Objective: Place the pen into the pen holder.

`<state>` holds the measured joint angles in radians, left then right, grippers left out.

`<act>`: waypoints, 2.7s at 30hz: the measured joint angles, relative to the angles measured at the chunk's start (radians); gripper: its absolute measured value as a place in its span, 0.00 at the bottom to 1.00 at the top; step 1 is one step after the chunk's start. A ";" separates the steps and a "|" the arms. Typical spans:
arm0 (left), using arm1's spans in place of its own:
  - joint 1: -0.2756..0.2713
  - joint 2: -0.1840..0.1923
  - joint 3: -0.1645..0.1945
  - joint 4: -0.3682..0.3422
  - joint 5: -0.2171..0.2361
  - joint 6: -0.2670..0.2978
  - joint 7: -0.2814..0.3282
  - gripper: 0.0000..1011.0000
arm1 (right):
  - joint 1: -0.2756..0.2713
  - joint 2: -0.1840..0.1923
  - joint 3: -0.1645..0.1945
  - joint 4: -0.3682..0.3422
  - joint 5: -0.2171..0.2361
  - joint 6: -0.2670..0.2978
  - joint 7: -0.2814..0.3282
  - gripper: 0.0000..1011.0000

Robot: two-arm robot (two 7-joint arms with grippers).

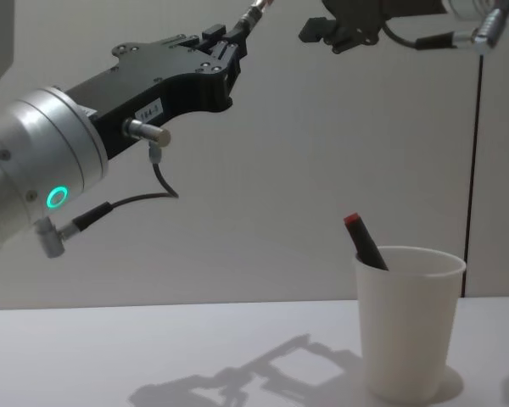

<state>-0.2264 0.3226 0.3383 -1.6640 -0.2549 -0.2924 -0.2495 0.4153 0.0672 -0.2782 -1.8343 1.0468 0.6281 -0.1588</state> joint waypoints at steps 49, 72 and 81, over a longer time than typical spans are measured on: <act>0.000 0.000 0.000 0.000 0.000 0.000 0.000 0.12 | 0.027 -0.005 -0.035 0.065 0.028 -0.099 0.013 0.90; 0.000 0.000 0.000 0.000 0.000 0.000 0.000 0.12 | 0.028 -0.006 -0.038 0.069 0.030 -0.105 0.017 0.23; 0.000 0.000 0.000 0.000 0.000 0.000 0.000 0.12 | 0.028 -0.006 -0.038 0.069 0.031 -0.106 0.019 0.13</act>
<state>-0.2264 0.3226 0.3383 -1.6640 -0.2549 -0.2922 -0.2494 0.4437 0.0613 -0.3167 -1.7648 1.0777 0.5218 -0.1398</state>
